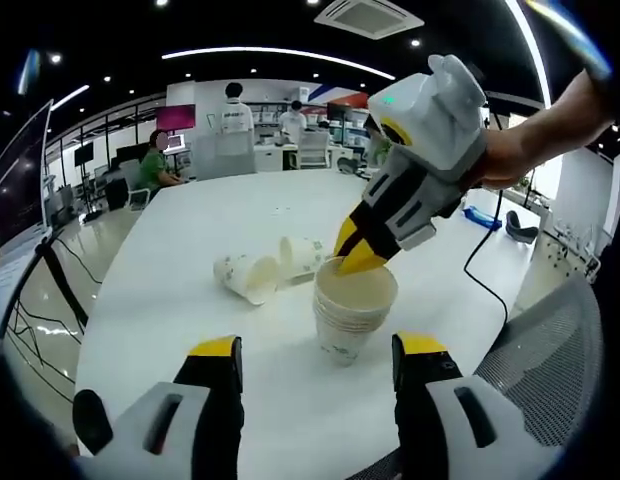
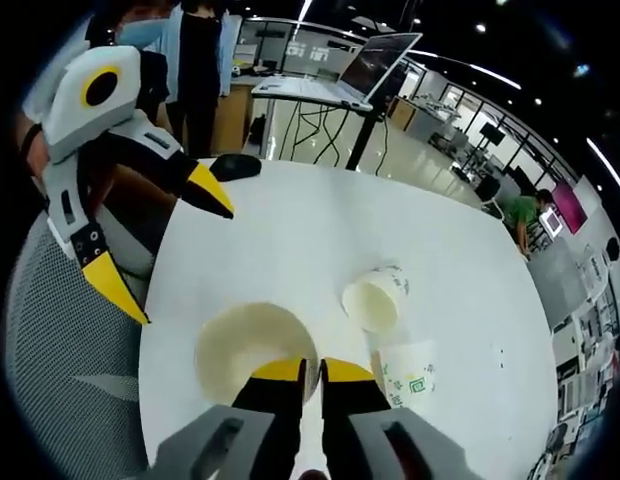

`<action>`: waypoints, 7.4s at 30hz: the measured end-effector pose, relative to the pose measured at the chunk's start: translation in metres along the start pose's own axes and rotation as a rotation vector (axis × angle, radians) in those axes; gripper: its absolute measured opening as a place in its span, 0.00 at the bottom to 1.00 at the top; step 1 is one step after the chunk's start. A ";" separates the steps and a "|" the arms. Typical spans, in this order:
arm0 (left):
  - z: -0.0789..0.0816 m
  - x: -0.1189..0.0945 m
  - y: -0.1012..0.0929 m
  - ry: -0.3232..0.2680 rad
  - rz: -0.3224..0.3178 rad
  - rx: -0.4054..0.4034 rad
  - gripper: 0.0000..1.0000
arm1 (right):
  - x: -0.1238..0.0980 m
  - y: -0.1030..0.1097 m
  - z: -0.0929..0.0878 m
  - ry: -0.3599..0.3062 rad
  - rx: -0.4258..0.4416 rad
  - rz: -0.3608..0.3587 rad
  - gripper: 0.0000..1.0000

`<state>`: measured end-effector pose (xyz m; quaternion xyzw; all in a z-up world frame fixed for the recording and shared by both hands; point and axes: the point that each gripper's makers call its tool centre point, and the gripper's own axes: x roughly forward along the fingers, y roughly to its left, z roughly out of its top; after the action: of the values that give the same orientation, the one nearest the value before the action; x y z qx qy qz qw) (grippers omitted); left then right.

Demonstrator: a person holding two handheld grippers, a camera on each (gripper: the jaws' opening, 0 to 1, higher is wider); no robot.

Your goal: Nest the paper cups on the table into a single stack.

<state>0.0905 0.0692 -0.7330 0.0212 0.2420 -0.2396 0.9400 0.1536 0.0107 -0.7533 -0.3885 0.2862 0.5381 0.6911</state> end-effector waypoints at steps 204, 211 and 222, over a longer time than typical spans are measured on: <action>-0.007 0.002 0.001 0.023 -0.002 0.002 0.59 | -0.094 -0.039 0.068 -0.201 -0.130 -0.174 0.00; -0.009 0.003 0.002 0.024 -0.006 0.007 0.59 | -0.097 -0.023 0.062 -0.197 -0.120 -0.150 0.00; -0.006 0.002 0.000 0.019 -0.004 0.008 0.59 | -0.090 0.003 0.051 -0.178 -0.112 -0.094 0.00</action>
<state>0.0893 0.0695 -0.7386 0.0268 0.2497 -0.2425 0.9371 0.1263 0.0076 -0.6535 -0.3902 0.1744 0.5526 0.7155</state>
